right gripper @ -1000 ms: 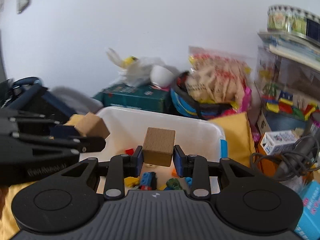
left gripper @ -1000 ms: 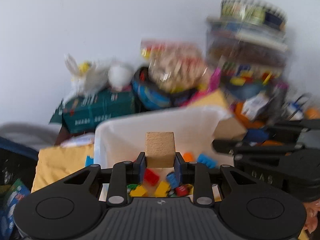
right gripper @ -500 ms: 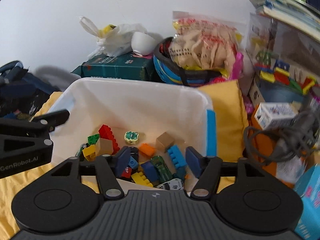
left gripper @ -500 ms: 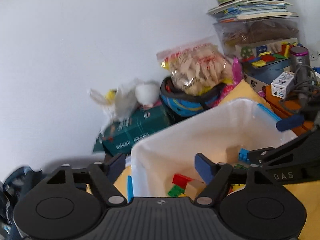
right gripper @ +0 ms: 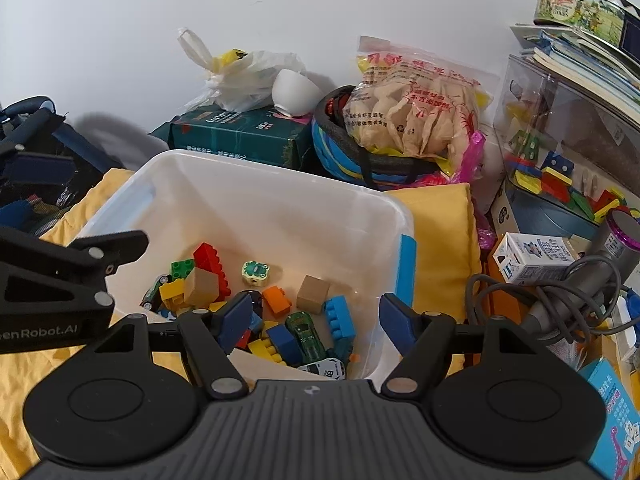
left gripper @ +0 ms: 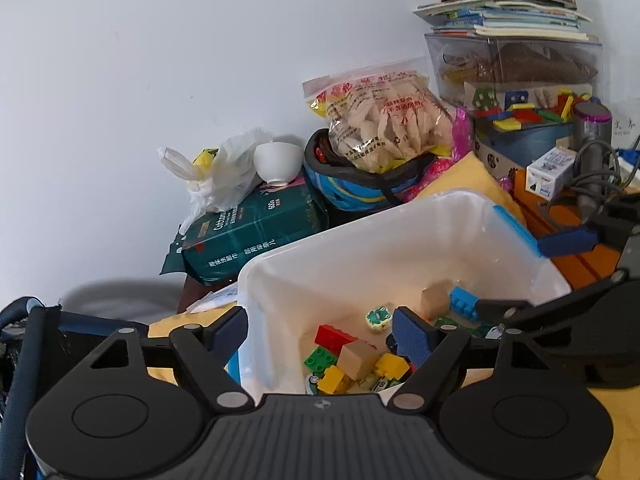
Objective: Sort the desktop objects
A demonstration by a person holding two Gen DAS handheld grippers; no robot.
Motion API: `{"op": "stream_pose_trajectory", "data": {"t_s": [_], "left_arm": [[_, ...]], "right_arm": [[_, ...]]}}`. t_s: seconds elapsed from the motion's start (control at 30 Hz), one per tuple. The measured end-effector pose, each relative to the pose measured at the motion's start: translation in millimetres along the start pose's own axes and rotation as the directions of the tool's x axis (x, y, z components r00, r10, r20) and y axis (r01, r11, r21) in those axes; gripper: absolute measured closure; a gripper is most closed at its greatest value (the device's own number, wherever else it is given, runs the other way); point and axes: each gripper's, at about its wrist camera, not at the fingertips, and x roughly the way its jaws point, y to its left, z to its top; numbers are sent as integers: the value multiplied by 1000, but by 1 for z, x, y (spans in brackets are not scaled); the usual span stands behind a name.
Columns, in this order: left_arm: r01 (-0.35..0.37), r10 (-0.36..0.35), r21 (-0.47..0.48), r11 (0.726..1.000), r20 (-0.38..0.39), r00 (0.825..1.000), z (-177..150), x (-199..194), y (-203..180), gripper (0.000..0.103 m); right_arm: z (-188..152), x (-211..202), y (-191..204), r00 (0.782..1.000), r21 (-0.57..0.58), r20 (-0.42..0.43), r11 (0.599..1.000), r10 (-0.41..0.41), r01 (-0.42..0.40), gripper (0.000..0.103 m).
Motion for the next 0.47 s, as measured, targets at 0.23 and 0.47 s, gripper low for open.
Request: {"op": "stream_pose_trajectory", "data": {"t_s": [0.23,0.47], "left_arm": [[23,-24,-41,999,-19,1000,2,0,3,21],[23,-23,-30,999,-5,1000,2,-4,1,21]], "right_arm": [[-3,-2,2,1000,-3,0,1000,2,-2,30],[-5,-6,0,1000,10,5,1000,-2,2,30]]}}
